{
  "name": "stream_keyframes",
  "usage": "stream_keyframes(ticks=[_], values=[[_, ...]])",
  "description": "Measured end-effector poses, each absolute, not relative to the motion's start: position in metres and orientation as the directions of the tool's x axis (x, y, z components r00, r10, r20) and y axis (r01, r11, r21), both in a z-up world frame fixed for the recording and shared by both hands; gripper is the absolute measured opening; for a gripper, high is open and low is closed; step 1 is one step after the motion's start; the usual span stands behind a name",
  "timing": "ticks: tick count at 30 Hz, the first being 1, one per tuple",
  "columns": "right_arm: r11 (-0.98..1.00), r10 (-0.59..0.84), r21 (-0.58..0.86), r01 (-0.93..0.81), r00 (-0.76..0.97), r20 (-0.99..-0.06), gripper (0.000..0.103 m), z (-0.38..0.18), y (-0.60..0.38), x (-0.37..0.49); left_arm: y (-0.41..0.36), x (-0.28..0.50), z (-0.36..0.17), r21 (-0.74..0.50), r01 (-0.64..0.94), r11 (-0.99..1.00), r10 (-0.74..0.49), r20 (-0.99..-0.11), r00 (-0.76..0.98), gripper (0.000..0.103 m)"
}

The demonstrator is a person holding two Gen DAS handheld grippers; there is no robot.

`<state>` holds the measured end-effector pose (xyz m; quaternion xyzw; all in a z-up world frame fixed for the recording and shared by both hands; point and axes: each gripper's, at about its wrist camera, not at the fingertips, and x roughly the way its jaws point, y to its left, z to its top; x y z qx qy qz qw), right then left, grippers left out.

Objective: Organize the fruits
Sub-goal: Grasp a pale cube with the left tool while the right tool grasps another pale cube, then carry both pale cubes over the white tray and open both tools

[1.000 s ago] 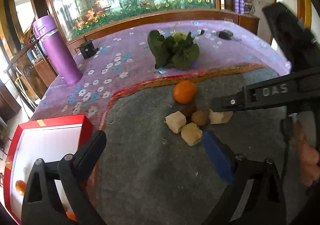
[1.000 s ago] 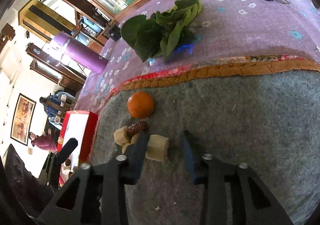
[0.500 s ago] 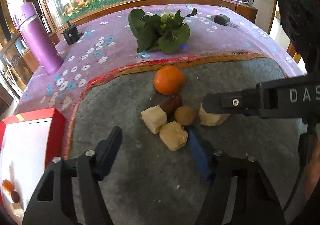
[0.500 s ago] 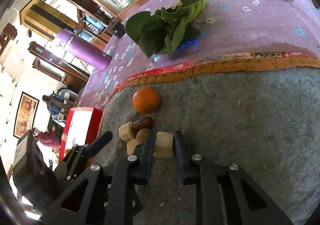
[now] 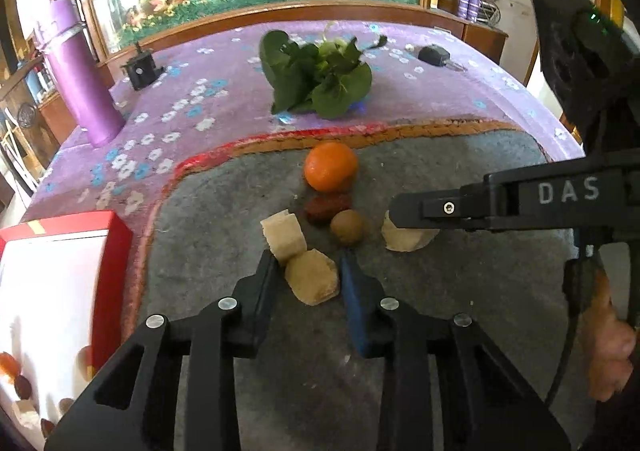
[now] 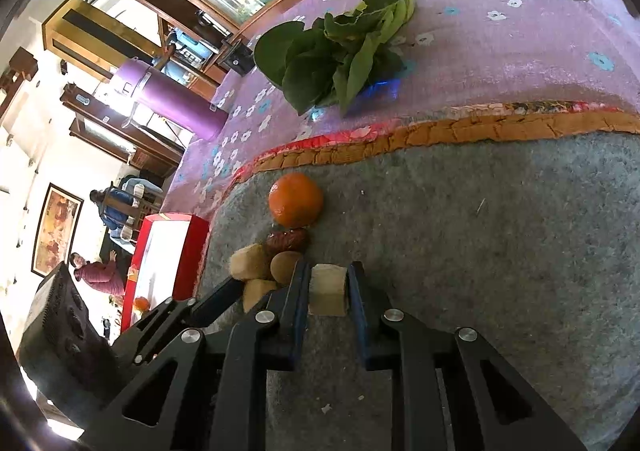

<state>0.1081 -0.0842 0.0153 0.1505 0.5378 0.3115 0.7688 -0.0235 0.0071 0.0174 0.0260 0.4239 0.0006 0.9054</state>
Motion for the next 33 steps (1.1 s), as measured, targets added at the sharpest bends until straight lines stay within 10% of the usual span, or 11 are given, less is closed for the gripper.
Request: stream_keyframes(ticks=[33], values=[[0.513, 0.842, 0.656, -0.553, 0.176, -0.510, 0.019, 0.065, 0.073, -0.017, 0.196, -0.184, 0.068, -0.126, -0.253, 0.959, 0.127, -0.607, 0.785, 0.025]])
